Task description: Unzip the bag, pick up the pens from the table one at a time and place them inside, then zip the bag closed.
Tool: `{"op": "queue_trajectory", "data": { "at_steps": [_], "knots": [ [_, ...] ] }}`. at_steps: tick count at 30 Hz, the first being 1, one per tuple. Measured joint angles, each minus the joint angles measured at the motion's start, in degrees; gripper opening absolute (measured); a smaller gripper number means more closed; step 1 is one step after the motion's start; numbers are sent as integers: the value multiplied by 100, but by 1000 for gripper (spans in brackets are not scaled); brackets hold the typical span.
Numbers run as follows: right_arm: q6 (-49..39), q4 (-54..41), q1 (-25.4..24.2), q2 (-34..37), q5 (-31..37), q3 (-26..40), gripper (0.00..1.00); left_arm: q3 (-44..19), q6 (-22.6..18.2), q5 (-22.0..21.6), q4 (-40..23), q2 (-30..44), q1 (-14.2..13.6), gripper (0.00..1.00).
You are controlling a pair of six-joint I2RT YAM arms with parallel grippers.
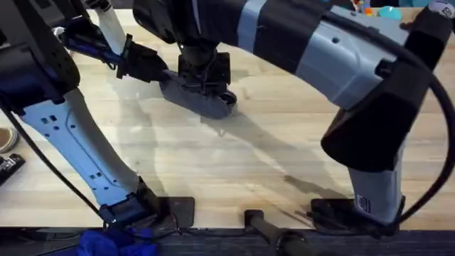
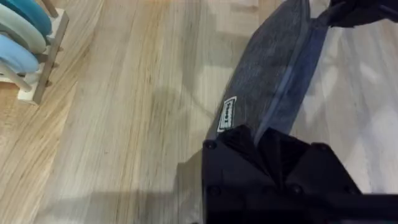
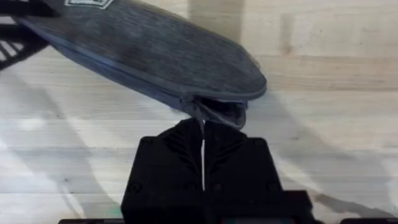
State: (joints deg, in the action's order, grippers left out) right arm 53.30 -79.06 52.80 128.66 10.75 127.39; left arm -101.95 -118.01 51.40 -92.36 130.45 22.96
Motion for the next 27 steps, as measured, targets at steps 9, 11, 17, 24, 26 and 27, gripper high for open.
{"op": "queue_trajectory", "data": {
  "at_steps": [9, 11, 17, 24, 26, 27],
  "knots": [
    [94, -71, -10, 0, 17, -41, 29, 0, 1, -1, 2, -1, 0, 41],
    [94, -81, -11, 0, 15, -42, 29, 0, 1, -1, 2, -1, 0, 41],
    [94, -101, -21, 0, 17, -42, 29, 0, 1, -1, 2, -1, 0, 41],
    [93, -177, -153, 0, -12, -44, 29, 0, 1, 8, 15, -1, -2, 42],
    [92, -195, -162, 0, -16, -44, 29, 0, 1, 12, 17, -1, -2, 42],
    [92, -218, -160, 0, -20, -44, 29, 0, 0, 12, 17, -1, -2, 41]
  ]
}}
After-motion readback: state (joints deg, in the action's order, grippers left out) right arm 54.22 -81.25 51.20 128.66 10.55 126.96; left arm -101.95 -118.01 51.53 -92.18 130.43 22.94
